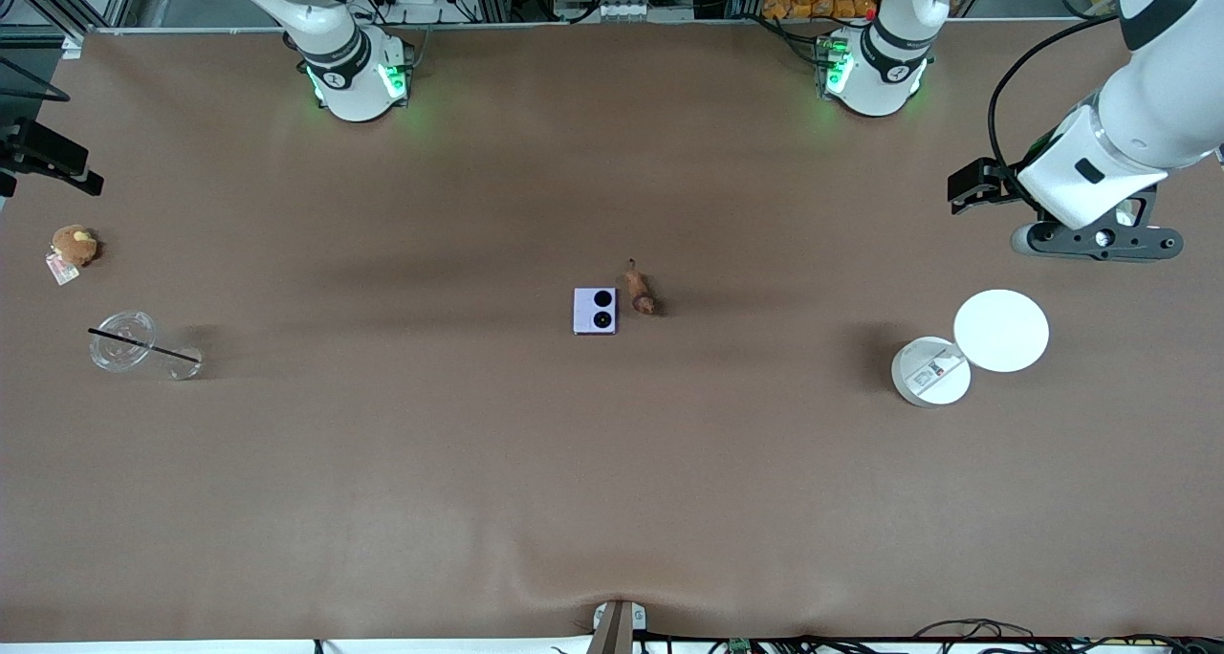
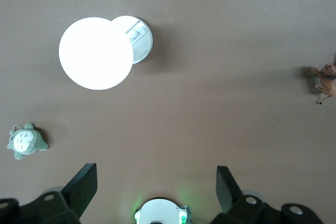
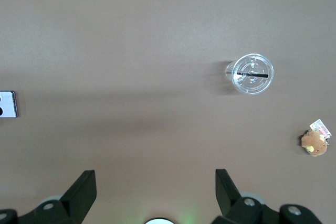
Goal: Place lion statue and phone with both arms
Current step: 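Reach the left gripper to the lion figurine while the right gripper reaches the phone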
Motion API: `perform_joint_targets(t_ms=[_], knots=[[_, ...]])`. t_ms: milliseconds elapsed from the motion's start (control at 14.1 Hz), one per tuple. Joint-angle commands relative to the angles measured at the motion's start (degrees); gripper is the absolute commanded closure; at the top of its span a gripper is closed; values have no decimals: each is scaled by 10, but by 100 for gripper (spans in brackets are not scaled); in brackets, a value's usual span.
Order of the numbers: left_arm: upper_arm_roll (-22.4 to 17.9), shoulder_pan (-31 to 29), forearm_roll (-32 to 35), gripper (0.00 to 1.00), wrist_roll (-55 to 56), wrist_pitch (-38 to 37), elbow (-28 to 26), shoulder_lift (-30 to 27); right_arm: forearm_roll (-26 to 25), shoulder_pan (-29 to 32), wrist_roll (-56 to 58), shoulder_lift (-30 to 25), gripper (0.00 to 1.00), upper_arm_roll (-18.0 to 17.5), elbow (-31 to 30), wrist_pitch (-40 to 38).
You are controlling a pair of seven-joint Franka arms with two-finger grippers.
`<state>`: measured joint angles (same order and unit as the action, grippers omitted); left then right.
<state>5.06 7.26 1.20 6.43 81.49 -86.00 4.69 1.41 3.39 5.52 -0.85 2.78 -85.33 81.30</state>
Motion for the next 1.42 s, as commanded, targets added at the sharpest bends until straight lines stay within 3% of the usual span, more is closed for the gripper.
perform_joint_targets(t_ms=[0,355,640,1066,1350], knots=[[22,13,-2,0,45,-2,8,15,1,9,7,3,0,-5,-11,31],[29,97,-6,0,191,81,16,95,2,6,7,1,0,-5,-30,54],[29,155,-6,0,267,113,58,181,2,5,7,1,0,-6,-30,56],[28,221,1,0,329,182,37,234,2,10,7,1,0,-5,-33,57],[28,231,7,0,336,224,29,262,2,13,7,9,0,-5,-34,55]])
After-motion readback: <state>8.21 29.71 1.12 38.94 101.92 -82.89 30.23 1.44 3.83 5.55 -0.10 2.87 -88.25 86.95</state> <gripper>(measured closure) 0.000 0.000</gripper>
